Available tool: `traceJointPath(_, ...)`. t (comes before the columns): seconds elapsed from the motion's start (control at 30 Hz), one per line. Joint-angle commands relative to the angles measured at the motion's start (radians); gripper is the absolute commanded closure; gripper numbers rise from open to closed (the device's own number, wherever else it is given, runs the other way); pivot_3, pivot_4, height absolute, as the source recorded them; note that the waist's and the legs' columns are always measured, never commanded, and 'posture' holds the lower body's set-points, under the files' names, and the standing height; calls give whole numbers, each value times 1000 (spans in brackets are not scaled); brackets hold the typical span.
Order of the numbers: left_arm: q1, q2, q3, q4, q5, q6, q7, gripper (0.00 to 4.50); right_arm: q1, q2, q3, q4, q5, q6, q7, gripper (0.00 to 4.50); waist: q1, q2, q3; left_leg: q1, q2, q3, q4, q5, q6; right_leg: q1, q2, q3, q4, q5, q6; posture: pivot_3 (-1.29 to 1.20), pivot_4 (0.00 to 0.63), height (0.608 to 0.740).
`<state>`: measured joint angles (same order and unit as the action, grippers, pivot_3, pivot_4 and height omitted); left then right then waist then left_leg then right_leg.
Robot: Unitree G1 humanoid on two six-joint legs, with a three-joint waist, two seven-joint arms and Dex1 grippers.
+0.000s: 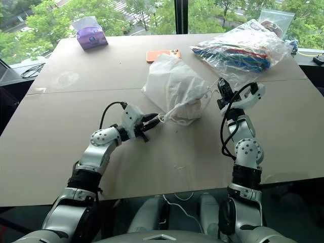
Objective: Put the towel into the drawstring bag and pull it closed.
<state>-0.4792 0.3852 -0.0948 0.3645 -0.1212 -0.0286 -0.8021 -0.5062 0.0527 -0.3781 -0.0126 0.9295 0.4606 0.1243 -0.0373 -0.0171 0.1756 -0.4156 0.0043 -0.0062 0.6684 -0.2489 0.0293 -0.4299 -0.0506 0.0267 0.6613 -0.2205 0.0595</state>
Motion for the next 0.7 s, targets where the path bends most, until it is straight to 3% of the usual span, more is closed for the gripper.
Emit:
traceJointPath(0.03, -53, 1, -15, 49, 19, -47, -25, 4464, -1, -1, 5, -55, 18, -13, -2, 4500, -1, 0, 0, 0, 0, 0, 0, 0, 0, 0, 0, 0, 0, 0, 0, 0, 150, 740)
traceJointPath(0.2, -97, -11, -17, 115, 26, -59, -21, 4464, 11, 1, 11, -65, 12, -17, -3, 4500, -2, 0, 0, 0, 0, 0, 0, 0, 0, 0, 0, 0, 0, 0, 0, 0, 150, 740)
traceJointPath(0.37, -99, -18, 14, 115, -45, 36, -62, 4464, 18, 7, 21, -70, 9, -22, -2, 4500, -2, 0, 0, 0, 0, 0, 0, 0, 0, 0, 0, 0, 0, 0, 0, 0, 150, 740)
traceJointPath(0.47, -91, -10, 30, 94, -86, 97, -102, 3550, 17, 9, 27, -63, 5, -26, 2, 4500, -3, 0, 0, 0, 0, 0, 0, 0, 0, 0, 0, 0, 0, 0, 0, 0, 150, 740)
traceJointPath(0.6, -97, 14, 28, 113, -65, 106, -110, 1630, 9, 14, 32, -52, 3, -32, 11, 4500, -4, 0, 0, 0, 0, 0, 0, 0, 0, 0, 0, 0, 0, 0, 0, 0, 150, 740)
traceJointPath(0.67, -99, 21, 26, 121, -60, 102, -117, 1067, 7, 16, 32, -50, 2, -35, 13, 4500, -4, 0, 0, 0, 0, 0, 0, 0, 0, 0, 0, 1, 0, 0, 0, 0, 150, 740)
traceJointPath(0.7, -102, 24, 23, 129, -53, 97, -116, 1067, 6, 17, 33, -48, 1, -36, 13, 4500, -4, 0, 0, 0, 0, 0, 0, 0, 0, 0, 0, 0, 0, 0, 0, 0, 150, 740)
